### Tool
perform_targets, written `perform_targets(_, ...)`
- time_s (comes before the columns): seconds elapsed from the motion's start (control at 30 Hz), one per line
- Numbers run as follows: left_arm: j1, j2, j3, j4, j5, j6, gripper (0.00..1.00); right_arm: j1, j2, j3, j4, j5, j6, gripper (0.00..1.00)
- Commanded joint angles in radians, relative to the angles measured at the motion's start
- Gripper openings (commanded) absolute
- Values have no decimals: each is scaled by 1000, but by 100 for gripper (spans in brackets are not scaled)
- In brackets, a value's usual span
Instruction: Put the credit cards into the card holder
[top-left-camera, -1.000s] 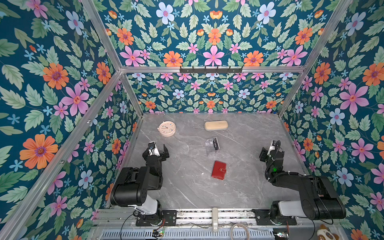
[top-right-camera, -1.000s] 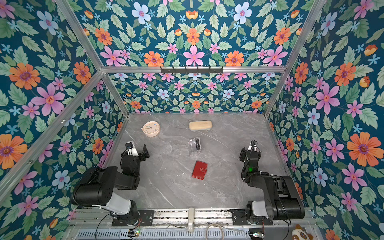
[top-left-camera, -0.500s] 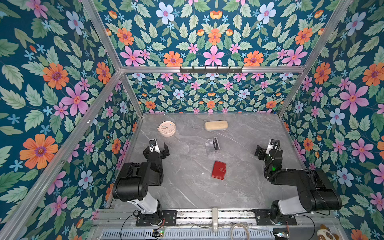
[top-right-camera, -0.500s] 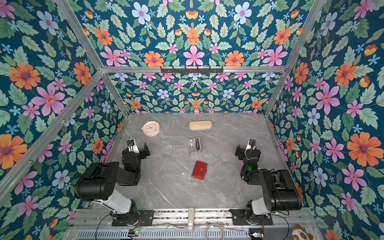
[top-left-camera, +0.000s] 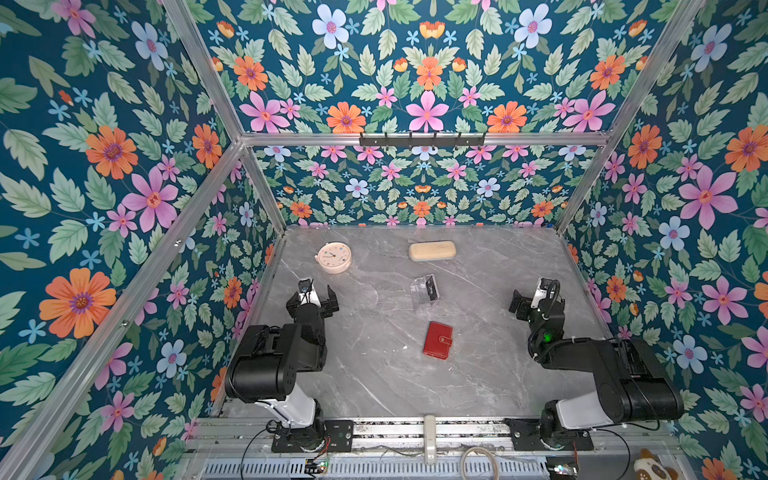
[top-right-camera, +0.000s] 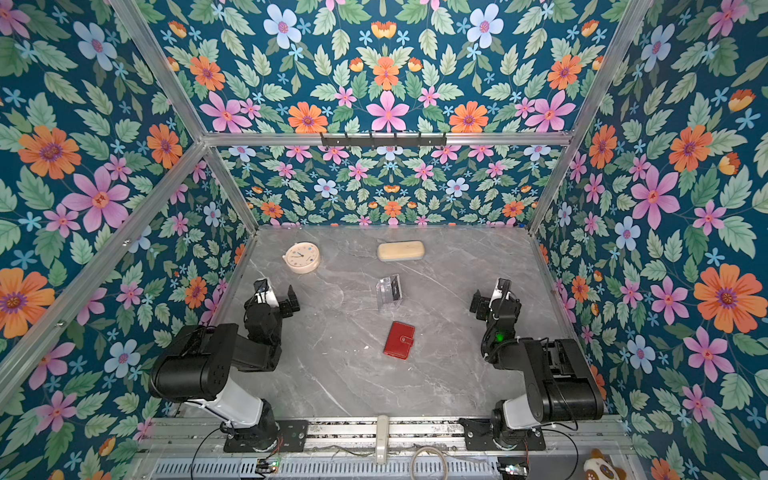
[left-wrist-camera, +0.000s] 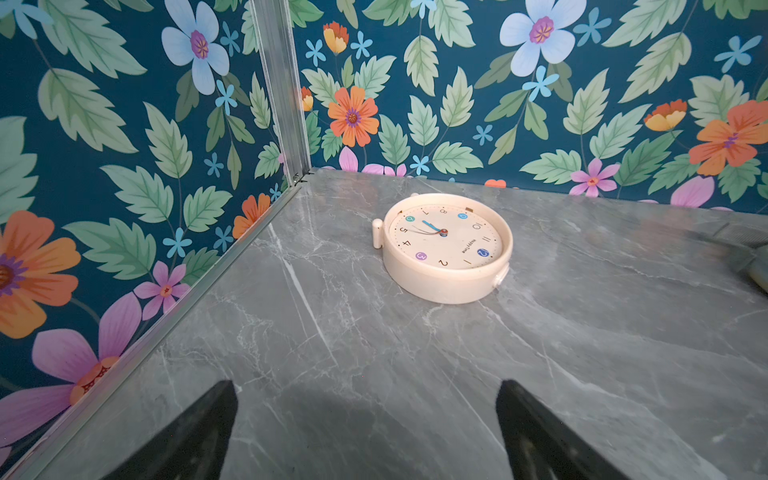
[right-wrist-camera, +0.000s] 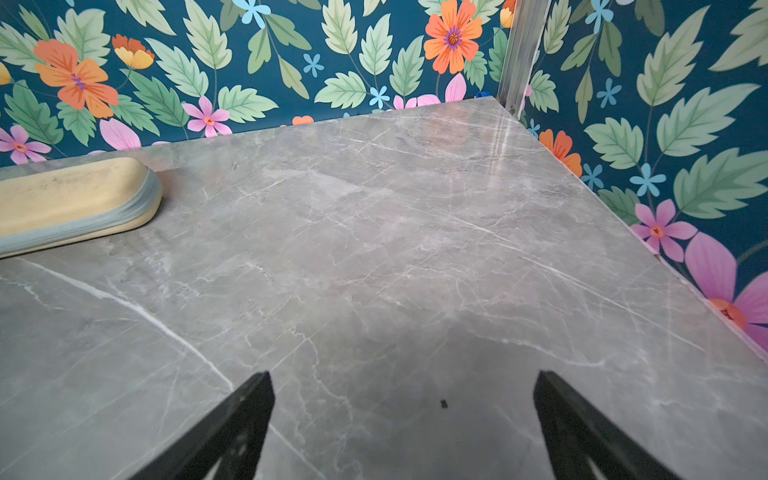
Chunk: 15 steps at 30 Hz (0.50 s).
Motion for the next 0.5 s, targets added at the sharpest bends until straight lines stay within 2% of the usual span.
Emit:
perform_targets(0.0, 0, 0, 3, -2, -6, -5, 100, 0, 2, 1, 36, 0, -17, 99)
perform_targets(0.47, -6, 0, 5, -6, -14, 1, 100, 0, 0, -3, 41, 2, -18, 99)
